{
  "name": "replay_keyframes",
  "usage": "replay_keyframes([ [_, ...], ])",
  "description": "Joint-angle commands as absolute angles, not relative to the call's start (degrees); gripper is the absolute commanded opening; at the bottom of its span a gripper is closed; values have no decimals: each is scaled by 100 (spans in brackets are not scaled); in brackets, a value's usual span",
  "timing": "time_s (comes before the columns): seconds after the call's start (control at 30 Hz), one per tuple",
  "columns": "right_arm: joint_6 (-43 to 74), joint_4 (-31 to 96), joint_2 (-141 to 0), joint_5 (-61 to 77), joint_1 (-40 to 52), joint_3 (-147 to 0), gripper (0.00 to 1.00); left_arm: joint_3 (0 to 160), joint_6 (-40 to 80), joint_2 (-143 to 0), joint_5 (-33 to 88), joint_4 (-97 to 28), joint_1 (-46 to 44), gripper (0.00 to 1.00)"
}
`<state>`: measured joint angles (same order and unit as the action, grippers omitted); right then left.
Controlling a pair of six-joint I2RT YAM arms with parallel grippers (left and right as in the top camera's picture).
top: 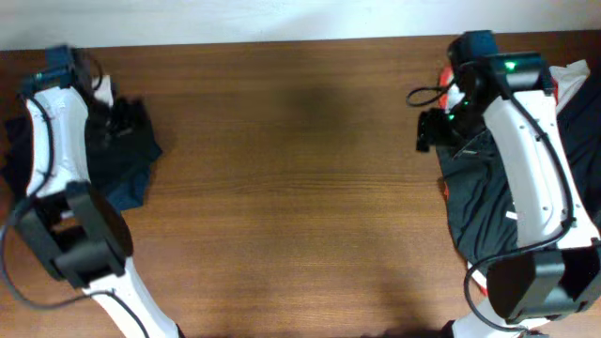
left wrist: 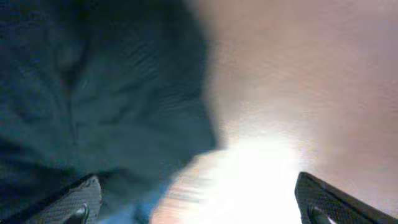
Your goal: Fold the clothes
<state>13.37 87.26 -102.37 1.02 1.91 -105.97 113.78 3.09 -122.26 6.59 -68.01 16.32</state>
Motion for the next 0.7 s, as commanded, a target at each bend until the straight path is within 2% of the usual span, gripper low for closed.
replay_keyframes([
  [0.0, 1221, 8621, -10162, 652, -202, -10694, 86, 11601, 296, -11301, 786, -6768, 871, 99],
  [0.07, 808, 8659, -10162, 978, -403, -10639, 87, 11601, 296, -11279, 764, -6904, 344, 99],
  [0.2, 746, 9091, -10162, 1013, -729, -10318, 87, 11522, 301, -11295, 528, -7721, -613, 99],
  [0.33, 617, 9520, -10160, 987, -751, -9480, 87, 11522, 440, -11295, 399, -8978, -1013, 99],
  [0.43, 617, 9362, -10097, 991, -753, -8678, 86, 11522, 451, -11266, 401, -9644, -1035, 99],
  [0.57, 620, 8510, -9386, 996, -753, -7422, 86, 11133, 478, -10787, 403, -9623, -1035, 99],
  [0.67, 626, 7822, -8374, 998, -751, -6560, 87, 10245, 613, -9762, 395, -8882, -1035, 99],
])
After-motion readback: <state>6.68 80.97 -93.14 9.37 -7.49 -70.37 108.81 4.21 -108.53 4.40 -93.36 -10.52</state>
